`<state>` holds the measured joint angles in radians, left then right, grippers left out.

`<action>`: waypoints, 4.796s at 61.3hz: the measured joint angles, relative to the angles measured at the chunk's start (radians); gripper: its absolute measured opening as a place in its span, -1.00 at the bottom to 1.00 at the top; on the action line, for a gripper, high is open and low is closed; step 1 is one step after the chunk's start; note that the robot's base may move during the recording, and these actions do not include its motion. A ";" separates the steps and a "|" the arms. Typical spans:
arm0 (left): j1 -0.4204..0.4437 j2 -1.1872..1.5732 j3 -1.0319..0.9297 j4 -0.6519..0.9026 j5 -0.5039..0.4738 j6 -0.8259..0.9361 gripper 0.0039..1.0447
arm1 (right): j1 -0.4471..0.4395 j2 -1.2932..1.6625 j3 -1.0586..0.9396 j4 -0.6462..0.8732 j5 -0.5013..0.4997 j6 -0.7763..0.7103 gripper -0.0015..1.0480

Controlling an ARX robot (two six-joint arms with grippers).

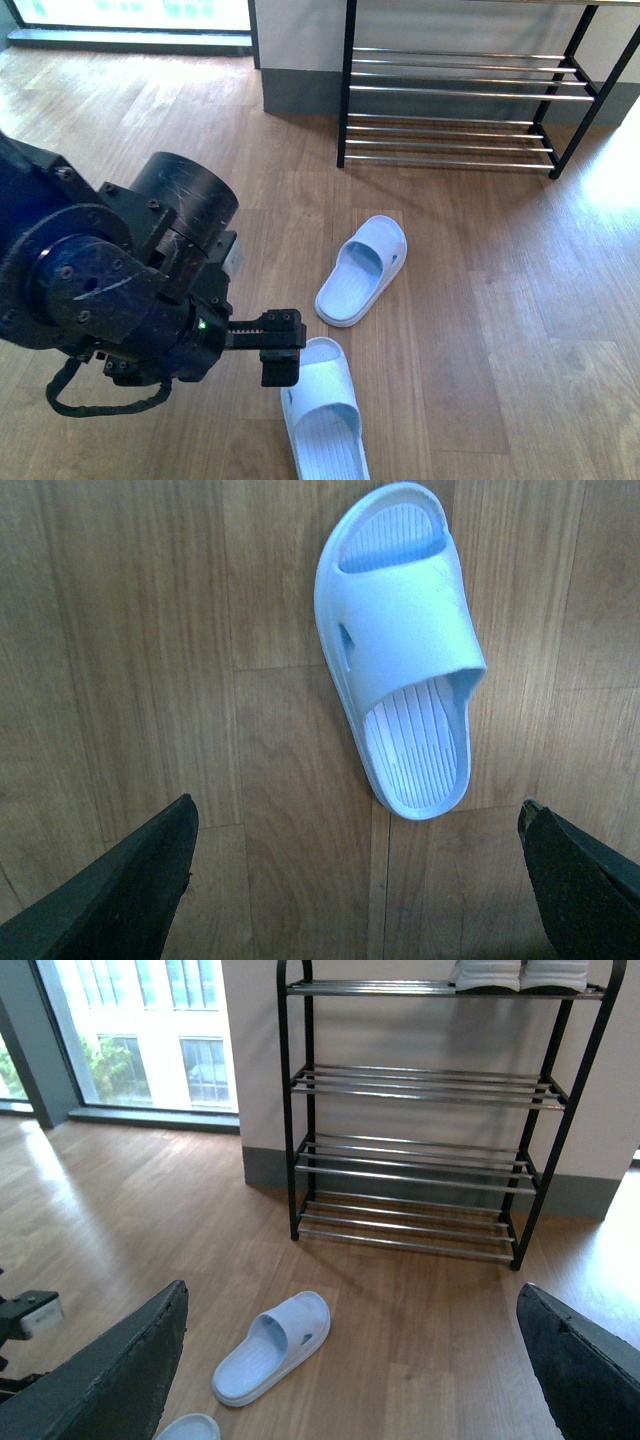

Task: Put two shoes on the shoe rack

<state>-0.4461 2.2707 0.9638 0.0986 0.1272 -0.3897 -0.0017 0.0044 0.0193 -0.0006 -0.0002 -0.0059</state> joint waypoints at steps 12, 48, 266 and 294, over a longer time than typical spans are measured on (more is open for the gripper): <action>-0.024 0.130 0.122 -0.102 0.008 0.067 0.83 | 0.000 0.000 0.000 0.000 0.000 0.000 0.82; -0.114 0.442 0.431 -0.210 -0.037 0.278 0.83 | 0.000 0.000 0.000 0.000 0.000 0.000 0.82; 0.267 -1.557 -0.755 0.280 -0.602 0.395 -0.97 | 0.000 0.000 0.000 0.000 0.000 0.000 0.82; 0.267 -1.558 -0.755 0.280 -0.602 0.397 -0.97 | 0.000 0.000 0.000 0.000 0.000 0.000 0.82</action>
<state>-0.1791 0.7124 0.2085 0.3790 -0.4747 0.0074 -0.0017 0.0044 0.0193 -0.0006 -0.0002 -0.0063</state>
